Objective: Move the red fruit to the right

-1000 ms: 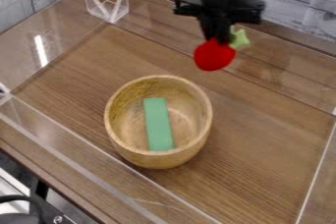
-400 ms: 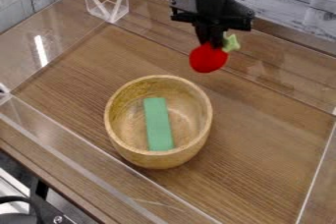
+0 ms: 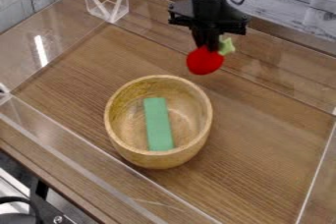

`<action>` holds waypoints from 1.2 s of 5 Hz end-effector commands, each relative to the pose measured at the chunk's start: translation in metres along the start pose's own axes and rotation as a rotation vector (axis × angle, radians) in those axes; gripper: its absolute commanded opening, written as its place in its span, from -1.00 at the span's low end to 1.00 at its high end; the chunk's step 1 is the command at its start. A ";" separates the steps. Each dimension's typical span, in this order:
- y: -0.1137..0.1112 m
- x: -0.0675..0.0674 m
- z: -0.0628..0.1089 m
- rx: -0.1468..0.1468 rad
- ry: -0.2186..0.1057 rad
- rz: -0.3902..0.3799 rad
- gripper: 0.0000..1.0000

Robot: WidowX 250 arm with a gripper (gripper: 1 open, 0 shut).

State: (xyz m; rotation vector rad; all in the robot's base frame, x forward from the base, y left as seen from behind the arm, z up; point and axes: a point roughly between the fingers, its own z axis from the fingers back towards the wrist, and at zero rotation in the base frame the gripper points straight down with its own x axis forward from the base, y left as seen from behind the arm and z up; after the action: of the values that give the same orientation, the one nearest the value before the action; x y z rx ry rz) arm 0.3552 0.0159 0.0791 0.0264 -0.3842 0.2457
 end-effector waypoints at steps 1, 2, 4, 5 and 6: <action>0.004 0.020 0.007 -0.005 -0.066 0.009 -1.00; 0.007 0.022 0.002 0.000 -0.067 0.006 1.00; 0.011 0.026 -0.002 -0.007 -0.080 0.011 1.00; 0.014 0.026 -0.004 -0.012 -0.088 0.016 1.00; 0.016 0.023 -0.004 -0.019 -0.094 0.019 1.00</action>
State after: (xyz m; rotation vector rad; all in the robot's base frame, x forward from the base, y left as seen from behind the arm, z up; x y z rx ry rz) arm 0.3694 0.0333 0.0684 0.0160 -0.4331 0.2517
